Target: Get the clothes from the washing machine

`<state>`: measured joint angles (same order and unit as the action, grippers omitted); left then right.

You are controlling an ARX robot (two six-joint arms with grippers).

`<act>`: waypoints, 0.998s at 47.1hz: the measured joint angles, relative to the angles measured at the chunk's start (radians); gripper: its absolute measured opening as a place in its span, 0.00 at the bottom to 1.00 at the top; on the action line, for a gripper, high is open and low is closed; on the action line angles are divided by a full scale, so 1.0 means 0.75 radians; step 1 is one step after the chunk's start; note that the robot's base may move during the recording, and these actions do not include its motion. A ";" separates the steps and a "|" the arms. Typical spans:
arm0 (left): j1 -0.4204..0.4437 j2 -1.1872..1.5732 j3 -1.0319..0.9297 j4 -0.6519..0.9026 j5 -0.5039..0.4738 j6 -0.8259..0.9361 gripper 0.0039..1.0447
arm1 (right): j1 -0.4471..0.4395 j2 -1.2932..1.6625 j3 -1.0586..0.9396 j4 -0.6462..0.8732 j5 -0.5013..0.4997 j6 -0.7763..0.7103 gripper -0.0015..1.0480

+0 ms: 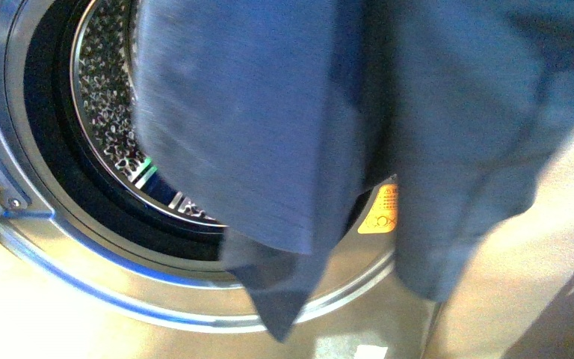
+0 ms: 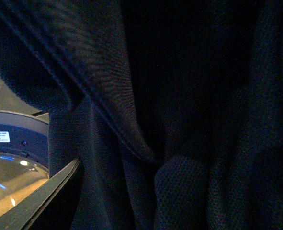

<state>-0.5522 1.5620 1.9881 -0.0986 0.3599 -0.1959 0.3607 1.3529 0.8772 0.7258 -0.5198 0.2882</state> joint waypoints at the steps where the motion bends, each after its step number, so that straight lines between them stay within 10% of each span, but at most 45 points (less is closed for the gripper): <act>1: 0.000 0.000 0.000 0.000 0.000 0.000 0.09 | 0.005 0.001 0.001 0.001 0.002 0.000 0.92; 47: 0.000 0.000 0.008 0.000 -0.002 0.000 0.09 | 0.301 0.156 0.249 -0.035 0.409 0.081 0.92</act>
<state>-0.5522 1.5620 1.9938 -0.0986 0.3584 -0.1959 0.5861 1.4700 1.0641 0.6994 -0.2127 0.3489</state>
